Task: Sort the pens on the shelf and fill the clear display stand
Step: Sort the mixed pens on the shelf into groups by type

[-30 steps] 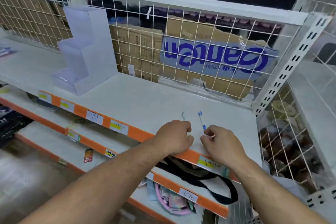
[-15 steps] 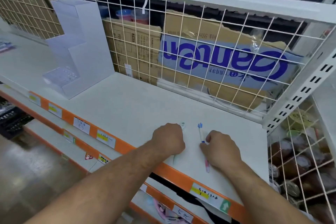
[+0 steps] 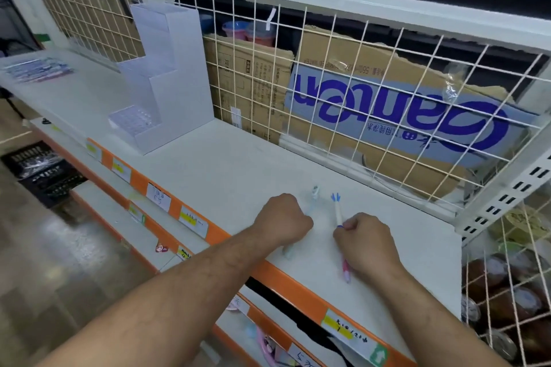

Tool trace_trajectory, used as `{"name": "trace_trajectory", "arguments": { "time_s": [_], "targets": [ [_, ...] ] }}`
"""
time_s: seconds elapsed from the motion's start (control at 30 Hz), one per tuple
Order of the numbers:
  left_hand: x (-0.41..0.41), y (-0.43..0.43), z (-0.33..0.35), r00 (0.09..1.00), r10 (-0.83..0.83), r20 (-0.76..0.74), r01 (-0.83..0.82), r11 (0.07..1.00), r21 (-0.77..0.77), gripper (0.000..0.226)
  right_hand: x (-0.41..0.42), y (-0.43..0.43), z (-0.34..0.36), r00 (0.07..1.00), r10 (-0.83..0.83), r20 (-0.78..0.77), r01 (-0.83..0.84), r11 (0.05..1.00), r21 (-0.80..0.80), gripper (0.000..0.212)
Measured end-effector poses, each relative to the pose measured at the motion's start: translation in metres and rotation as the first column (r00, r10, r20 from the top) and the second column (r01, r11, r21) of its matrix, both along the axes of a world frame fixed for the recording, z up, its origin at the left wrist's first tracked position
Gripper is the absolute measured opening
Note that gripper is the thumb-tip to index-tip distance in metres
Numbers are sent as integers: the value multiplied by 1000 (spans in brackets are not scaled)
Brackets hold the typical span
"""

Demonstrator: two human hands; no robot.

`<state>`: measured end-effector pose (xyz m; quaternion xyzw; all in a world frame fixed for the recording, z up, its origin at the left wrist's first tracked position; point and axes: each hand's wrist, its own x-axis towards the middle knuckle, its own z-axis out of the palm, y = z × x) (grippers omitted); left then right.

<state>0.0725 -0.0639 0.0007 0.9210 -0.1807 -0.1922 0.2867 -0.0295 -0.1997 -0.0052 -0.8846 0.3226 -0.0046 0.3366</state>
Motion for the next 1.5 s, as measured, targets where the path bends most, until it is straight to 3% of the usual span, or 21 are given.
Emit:
{"name": "trace_trajectory", "arguments": {
  "time_s": [0.17, 0.23, 0.5, 0.67, 0.97, 1.3, 1.5],
  "targets": [
    [11, 38, 14, 993, 119, 11, -115, 978, -175, 2, 22, 34, 19, 982, -8, 187, -7, 997, 82, 16],
    [17, 58, 17, 986, 164, 19, -156, 963, -220, 9, 33, 53, 24, 974, 16, 227, -37, 995, 90, 17],
    [43, 177, 18, 944, 329, 26, -299, 884, -359, 12, 80, 166, 34, 947, 120, 297, -168, 976, 139, 10],
    [66, 285, 18, 904, 428, -5, -393, 824, -409, 14, 111, 264, 36, 917, 278, 286, -325, 937, 131, 11],
    [107, 440, 22, 852, 523, 20, -473, 786, -398, 13, 173, 413, 29, 845, 361, 395, -433, 894, 110, 12],
    [187, 528, 15, 753, 658, 15, -599, 694, -400, 13, 287, 499, 20, 783, 488, 386, -588, 782, 203, 10],
    [235, 573, 26, 670, 741, -43, -680, 589, -436, 16, 363, 540, 28, 742, 547, 387, -658, 704, 266, 10]
  ]
}}
